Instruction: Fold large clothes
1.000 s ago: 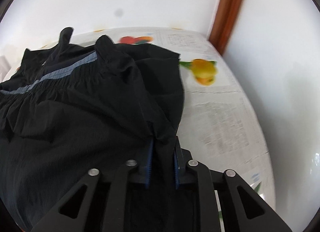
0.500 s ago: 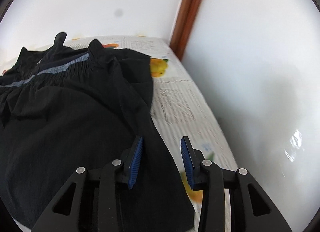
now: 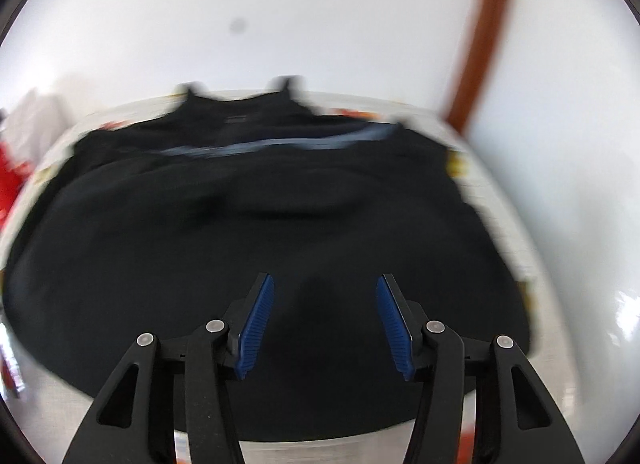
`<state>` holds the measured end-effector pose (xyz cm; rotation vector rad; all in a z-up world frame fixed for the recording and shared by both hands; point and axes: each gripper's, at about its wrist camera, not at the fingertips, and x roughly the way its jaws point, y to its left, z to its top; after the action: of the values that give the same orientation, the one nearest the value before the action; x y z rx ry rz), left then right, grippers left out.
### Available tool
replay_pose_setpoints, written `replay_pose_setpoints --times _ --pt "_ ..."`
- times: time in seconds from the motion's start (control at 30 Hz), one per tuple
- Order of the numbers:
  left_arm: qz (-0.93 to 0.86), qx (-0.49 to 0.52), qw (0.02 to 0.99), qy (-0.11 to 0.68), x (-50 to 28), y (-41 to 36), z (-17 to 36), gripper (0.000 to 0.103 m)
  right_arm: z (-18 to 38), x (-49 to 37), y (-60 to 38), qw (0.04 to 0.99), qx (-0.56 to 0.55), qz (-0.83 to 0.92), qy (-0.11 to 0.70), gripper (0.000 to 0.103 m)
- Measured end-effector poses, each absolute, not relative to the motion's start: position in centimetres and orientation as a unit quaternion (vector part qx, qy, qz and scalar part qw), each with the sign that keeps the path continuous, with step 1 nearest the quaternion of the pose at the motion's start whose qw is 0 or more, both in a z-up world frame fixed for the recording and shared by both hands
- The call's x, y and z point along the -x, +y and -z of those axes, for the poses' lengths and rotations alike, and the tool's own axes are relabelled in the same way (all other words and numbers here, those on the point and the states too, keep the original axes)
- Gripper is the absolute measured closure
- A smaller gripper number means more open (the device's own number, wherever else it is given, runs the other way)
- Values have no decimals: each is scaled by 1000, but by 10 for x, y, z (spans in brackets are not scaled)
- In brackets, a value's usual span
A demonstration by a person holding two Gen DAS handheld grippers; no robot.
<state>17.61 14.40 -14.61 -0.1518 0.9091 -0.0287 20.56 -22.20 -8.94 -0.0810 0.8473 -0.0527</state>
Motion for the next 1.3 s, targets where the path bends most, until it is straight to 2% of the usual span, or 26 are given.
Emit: replay_pose_setpoints --times 0.27,0.5,0.6,0.67,0.7,0.93,1.1,1.2,1.27,1.3 --pt "-34 86 890 447 -144 178 162 54 124 -193 -94 903 61 -63 420 50" --pt "-32 92 897 432 -134 186 159 50 129 -146 -47 891 121 -129 418 50" --pt "-34 95 898 428 -135 188 160 50 130 -128 -27 884 164 -165 407 44" --pt "-34 103 897 428 -135 191 160 50 134 -120 -12 878 197 -177 399 34" --pt "-35 108 898 425 -135 193 160 50 135 -118 -6 877 206 -176 396 32" --pt "-33 122 897 423 -135 197 163 50 146 -128 29 877 276 -150 363 28" --pt "-26 123 897 423 -135 197 163 49 150 -140 57 874 341 -119 325 29" --pt "-23 128 897 422 -135 198 163 49 151 -151 68 874 341 -116 327 39" --pt "-23 129 897 422 -136 198 163 49 153 -158 70 875 326 -119 337 63" --pt "-23 129 897 422 -136 198 164 49 157 -162 73 874 335 -109 336 72"
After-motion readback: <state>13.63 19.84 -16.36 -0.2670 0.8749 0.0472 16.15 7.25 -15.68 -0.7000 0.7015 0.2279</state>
